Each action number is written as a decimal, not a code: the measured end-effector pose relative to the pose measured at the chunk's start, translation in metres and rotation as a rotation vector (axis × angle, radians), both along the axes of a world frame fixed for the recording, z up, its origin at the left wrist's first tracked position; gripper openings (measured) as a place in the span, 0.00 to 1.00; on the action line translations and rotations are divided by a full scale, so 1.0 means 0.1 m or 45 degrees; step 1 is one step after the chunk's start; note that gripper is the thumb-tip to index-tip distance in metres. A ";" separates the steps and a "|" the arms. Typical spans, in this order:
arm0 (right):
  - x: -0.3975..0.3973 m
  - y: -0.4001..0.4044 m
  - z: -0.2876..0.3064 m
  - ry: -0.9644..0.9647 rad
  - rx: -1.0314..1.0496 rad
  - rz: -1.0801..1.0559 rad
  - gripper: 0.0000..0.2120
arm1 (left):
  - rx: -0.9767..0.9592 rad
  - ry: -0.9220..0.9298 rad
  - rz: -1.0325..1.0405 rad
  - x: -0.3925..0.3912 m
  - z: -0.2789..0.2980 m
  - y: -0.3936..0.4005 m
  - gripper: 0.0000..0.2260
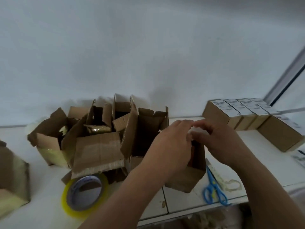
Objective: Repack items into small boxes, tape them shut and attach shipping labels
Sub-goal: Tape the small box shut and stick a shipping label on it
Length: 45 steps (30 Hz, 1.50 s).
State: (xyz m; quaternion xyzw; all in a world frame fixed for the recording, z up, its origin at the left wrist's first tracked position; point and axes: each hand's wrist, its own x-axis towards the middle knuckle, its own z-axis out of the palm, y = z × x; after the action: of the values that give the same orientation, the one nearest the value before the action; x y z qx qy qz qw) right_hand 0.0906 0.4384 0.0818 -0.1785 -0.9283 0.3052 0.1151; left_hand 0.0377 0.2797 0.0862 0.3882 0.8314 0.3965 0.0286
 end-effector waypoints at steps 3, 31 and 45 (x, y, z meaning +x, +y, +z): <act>0.00 0.10 -0.04 -0.127 0.099 0.056 0.09 | -0.089 -0.089 0.003 0.06 -0.08 0.14 0.22; -0.07 0.71 -0.02 -0.289 0.382 0.044 0.11 | -0.645 0.419 0.177 -0.07 -0.43 0.22 0.33; -0.16 0.33 0.08 -0.125 0.014 0.102 0.11 | -0.742 0.599 -0.108 -0.20 -0.46 0.17 0.24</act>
State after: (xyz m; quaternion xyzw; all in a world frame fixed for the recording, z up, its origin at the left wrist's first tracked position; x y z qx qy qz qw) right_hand 0.0750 0.4715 0.0897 -0.1554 -0.9409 0.2954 0.0583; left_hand 0.0179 0.2969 0.0407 0.4784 0.8764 0.0420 -0.0374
